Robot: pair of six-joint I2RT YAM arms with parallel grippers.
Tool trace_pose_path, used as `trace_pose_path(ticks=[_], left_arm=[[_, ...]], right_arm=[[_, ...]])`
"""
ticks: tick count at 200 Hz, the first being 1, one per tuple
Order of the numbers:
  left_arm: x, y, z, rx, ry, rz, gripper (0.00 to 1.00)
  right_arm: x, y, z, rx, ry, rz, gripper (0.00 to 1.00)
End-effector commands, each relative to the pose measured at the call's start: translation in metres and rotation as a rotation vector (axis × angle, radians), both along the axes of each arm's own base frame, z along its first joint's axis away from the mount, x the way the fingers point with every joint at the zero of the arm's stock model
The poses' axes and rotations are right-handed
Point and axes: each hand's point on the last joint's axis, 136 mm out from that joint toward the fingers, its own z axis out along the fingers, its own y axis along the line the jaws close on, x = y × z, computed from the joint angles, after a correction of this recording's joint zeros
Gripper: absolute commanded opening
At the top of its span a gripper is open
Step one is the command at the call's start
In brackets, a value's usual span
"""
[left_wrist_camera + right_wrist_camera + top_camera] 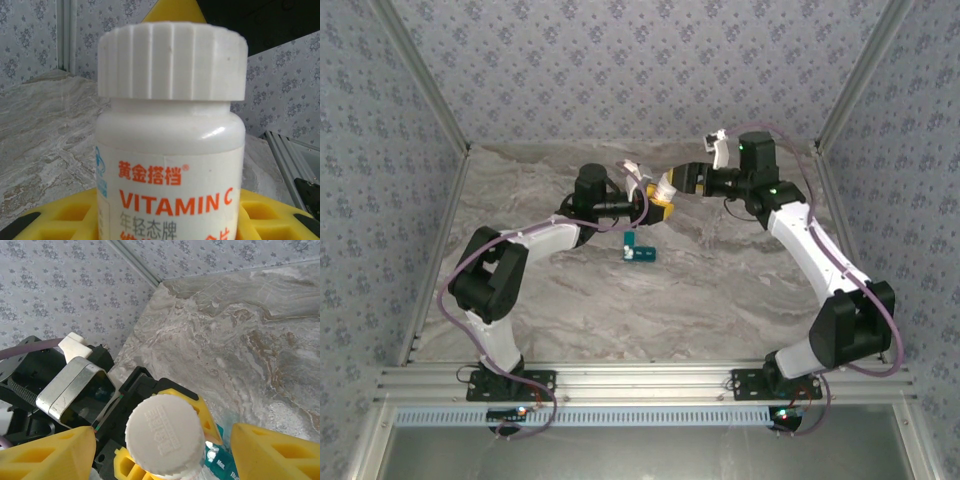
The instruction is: Sort the pills into containers
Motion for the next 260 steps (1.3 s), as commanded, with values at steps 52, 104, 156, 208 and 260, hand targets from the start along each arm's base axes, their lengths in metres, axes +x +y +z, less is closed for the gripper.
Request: trace_pose_path(ticks=[52, 104, 156, 208, 260], left_arm=[[-0.004, -0.002, 0.032, -0.05, -0.055, -0.036, 0.0], [-0.005, -0.004, 0.031, -0.047, -0.046, -0.043, 0.0], [-0.006, -0.005, 0.031, -0.047, -0.045, -0.046, 0.0], [-0.003, -0.006, 0.034, -0.046, -0.05, -0.032, 0.0], [0.01, -0.004, 0.031, -0.008, -0.127, 0.114, 0.0]], right_arm=[[0.002, 0.019, 0.001, -0.013, -0.007, 0.052, 0.68], [0.005, 0.016, 0.002, -0.015, -0.007, 0.039, 0.65], [0.007, 0.017, 0.001, -0.013, 0.01, 0.034, 0.49], [0.003, 0.021, -0.006, -0.036, 0.028, 0.017, 0.26], [0.001, 0.024, -0.028, -0.064, 0.075, -0.261, 0.2]])
